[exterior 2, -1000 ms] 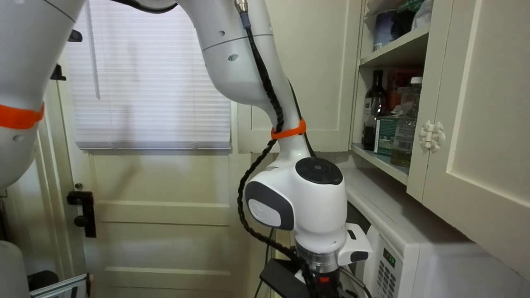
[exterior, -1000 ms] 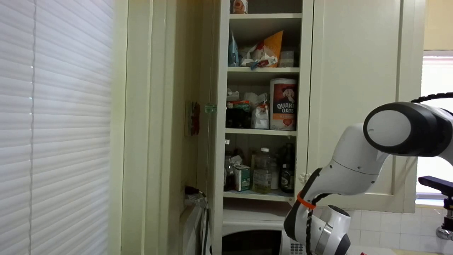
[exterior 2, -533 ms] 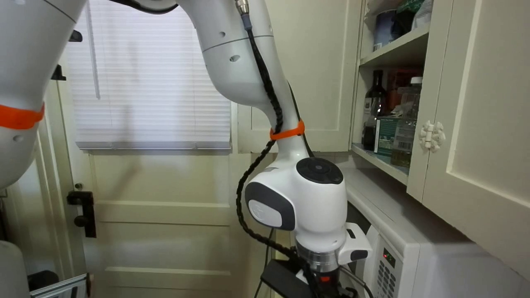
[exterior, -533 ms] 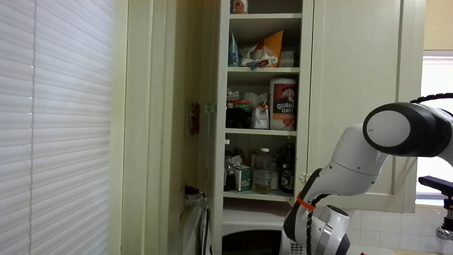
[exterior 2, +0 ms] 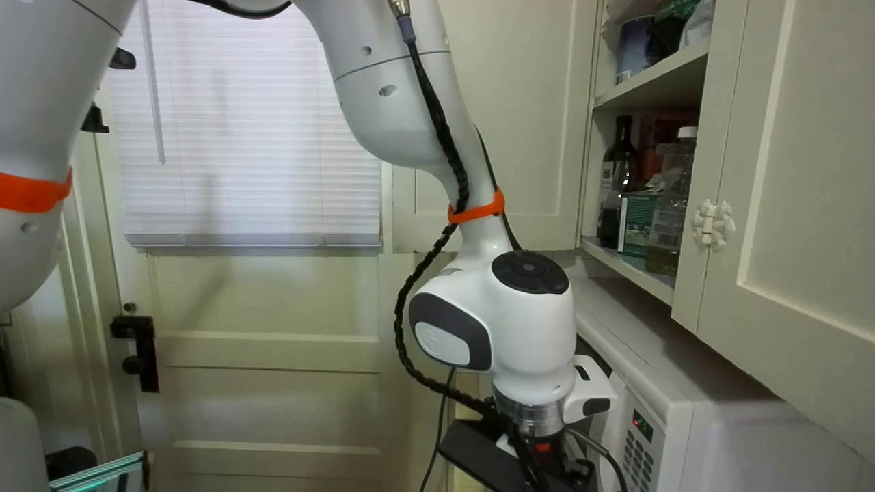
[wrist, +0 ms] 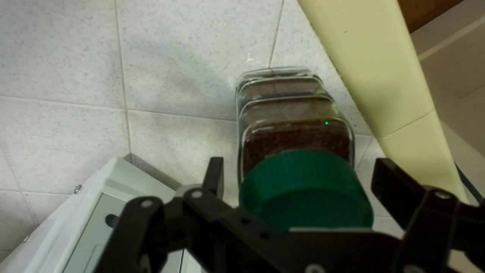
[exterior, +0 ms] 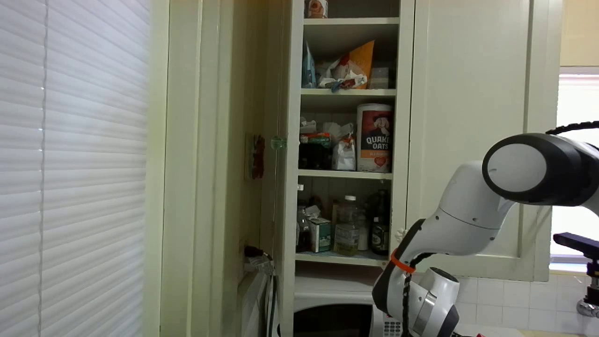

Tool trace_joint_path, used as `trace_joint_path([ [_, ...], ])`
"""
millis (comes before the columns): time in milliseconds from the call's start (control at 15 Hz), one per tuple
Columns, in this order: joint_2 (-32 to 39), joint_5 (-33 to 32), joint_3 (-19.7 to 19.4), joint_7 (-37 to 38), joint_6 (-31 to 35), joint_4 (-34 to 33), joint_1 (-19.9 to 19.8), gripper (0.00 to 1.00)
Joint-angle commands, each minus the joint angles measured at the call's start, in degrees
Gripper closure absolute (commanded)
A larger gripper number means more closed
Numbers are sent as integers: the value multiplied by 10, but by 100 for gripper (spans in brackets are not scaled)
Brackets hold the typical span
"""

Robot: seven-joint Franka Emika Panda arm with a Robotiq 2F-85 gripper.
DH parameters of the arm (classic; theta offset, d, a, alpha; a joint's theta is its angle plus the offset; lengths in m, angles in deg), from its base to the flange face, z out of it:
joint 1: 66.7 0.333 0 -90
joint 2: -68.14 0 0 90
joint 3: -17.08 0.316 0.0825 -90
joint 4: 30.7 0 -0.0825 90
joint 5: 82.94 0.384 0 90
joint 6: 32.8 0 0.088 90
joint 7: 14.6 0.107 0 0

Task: Move one bottle from the counter to the cabinet's second shelf

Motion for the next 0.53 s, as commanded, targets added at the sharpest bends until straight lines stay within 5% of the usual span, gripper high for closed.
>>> trace_joint_path([
  [0, -2, 7, 6, -17, -1, 3, -7, 0],
  [267, 0, 9, 7, -16, 0, 2, -8, 0],
  [467, 5, 9, 8, -19, 5, -1, -8, 32],
])
